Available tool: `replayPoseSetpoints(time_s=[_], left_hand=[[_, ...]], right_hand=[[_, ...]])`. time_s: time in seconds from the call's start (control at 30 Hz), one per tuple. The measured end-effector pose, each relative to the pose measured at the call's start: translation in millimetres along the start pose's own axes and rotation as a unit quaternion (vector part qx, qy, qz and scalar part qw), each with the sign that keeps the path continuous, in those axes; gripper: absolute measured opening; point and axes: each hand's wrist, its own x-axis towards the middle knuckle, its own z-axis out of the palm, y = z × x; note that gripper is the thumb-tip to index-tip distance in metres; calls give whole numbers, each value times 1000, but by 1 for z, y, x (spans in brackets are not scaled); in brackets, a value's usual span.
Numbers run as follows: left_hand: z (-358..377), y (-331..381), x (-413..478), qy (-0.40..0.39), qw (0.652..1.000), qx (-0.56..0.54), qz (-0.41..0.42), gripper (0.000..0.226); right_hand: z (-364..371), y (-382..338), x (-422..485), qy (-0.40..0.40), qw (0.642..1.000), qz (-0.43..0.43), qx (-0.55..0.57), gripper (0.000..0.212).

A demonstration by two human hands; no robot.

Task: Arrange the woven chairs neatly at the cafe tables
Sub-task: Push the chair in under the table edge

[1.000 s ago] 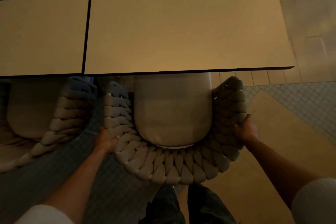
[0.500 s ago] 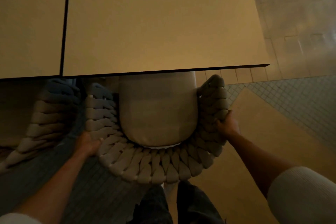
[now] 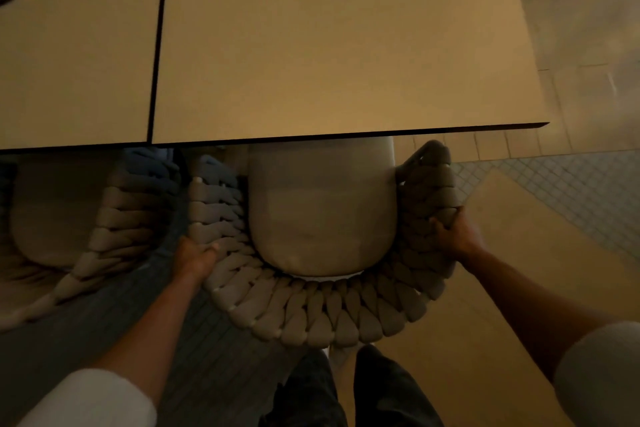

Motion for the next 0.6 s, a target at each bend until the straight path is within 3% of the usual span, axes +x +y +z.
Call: replayPoseSetpoints(time_s=[0.1, 0.6], left_hand=[[-1, 6, -2, 13, 1000, 7, -5, 56], [-6, 5, 7, 25, 996, 81, -10, 63]], right_hand=[[1, -4, -3, -4, 1000, -6, 20, 55], [-5, -21, -1, -24, 1000, -16, 9, 63]])
